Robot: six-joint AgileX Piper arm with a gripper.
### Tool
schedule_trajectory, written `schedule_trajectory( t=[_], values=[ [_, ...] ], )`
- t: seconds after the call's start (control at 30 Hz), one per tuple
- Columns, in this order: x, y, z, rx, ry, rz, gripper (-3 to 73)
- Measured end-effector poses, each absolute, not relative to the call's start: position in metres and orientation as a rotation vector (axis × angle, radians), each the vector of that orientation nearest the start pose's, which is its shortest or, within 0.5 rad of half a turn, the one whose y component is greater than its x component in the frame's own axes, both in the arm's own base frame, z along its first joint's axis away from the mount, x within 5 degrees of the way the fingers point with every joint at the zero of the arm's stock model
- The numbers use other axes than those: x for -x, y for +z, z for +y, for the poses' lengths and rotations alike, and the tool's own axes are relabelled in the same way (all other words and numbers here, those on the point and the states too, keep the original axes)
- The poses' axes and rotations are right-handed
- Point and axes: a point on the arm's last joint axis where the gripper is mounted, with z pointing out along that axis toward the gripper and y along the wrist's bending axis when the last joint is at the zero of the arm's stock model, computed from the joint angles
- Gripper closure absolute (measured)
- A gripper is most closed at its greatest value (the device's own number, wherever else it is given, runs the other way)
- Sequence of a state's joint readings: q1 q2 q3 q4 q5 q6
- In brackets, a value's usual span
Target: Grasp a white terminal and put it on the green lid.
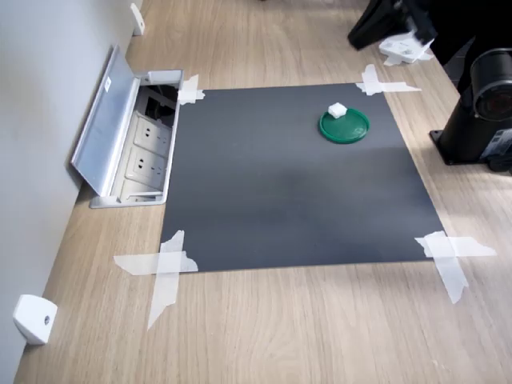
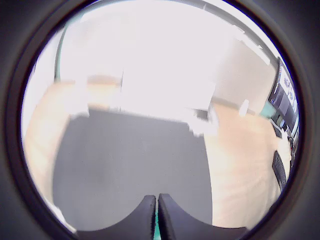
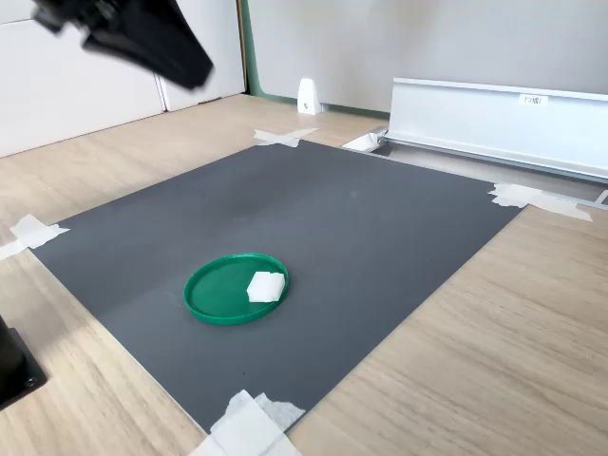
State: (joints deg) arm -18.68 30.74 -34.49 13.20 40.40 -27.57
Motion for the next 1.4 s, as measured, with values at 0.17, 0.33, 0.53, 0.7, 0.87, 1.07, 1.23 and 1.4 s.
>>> schedule_trajectory(
  t=[0.17, 0.33, 0.53, 0.7, 0.87, 1.07, 1.23, 1.4],
  values=[
    [-0.082, 0.327, -0.008, 0.024, -0.158, 1.956, 70.0],
    [-0.076, 0.323, -0.008, -0.040, -0.167, 1.834, 70.0],
    [-0.065, 0.289, -0.012, -0.083, -0.256, 1.707, 70.0],
    [-0.055, 0.253, -0.007, -0.033, -0.251, 1.707, 70.0],
    [-0.049, 0.231, 0.000, 0.116, -0.200, 1.696, 70.2],
    [-0.049, 0.217, -0.001, 0.091, -0.140, 1.711, 70.2],
    [-0.050, 0.212, -0.004, 0.042, -0.132, 1.708, 70.2],
    [-0.053, 0.199, -0.004, 0.051, -0.138, 1.719, 70.2]
  ],
)
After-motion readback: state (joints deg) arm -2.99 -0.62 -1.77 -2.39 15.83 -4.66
